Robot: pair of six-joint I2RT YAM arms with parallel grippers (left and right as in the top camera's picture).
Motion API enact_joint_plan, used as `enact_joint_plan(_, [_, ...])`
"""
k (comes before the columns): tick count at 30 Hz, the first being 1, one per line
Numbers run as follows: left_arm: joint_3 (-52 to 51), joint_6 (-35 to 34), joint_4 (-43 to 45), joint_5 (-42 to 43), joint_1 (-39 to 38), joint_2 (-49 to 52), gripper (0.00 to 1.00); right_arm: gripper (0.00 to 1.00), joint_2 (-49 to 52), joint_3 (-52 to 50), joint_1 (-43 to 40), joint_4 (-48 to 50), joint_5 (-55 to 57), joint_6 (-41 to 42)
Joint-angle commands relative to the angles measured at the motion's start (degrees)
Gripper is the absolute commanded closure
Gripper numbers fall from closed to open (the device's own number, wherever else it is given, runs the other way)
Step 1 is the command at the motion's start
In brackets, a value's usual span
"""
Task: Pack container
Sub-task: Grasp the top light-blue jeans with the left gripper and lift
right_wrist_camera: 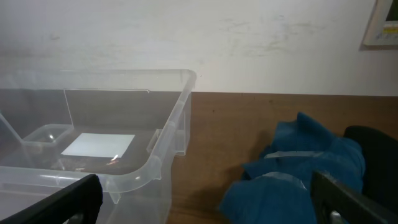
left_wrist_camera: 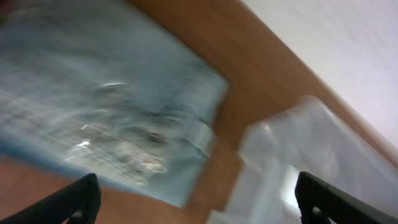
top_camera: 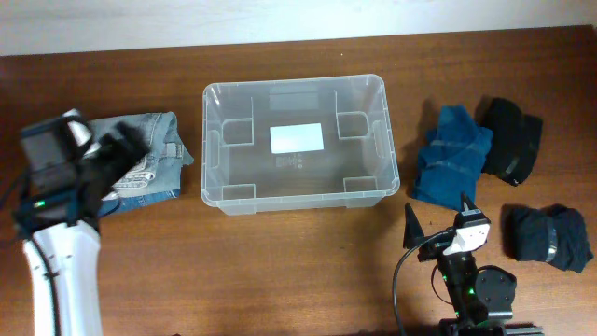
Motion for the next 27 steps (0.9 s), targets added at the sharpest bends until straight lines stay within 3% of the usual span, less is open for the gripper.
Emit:
enact_joint_plan(1, [-3.2, -13.4, 0.8, -4.8, 5.7, 0.2, 0.01, 0.02, -0.4, -0.4, 0.3, -0.2, 0.5, 0.3])
enact_joint_plan(6, [-14.7, -18.4, 12.2, -4.7, 6.9, 0.2, 0.0, 0.02, -0.4, -0.4, 0.3, -0.2, 0.5, 0.3])
enact_joint_plan(12, [-30.0, -22.4, 35.4, -2.5, 6.9, 0.2, 0.03, 0.02, -0.4, -0.4, 0.3, -0.2, 0.5, 0.3])
enact_joint_plan(18, [-34.0, -23.6, 42.9, -2.8, 6.6, 1.7, 0.05, 0.02, -0.4, -0.4, 0.3, -0.2, 0.5, 0.3])
enact_joint_plan(22, [-34.0, -24.0, 47.6, -2.6, 5.6, 7.1, 0.06, 0.01, -0.4, -0.4, 0.3, -0.2, 0.5, 0.3])
enact_joint_plan(25, [-33.9, -24.2, 56.7, -2.3, 4.9, 13.7, 0.08, 0.02, -0.4, -0.4, 0.3, -0.2, 0.5, 0.3])
enact_joint_plan(27, [-33.9, -24.9, 61.1, -2.3, 4.9, 16.4, 0.17, 0.02, -0.4, -0.4, 0.3, -0.2, 0.5, 0.3])
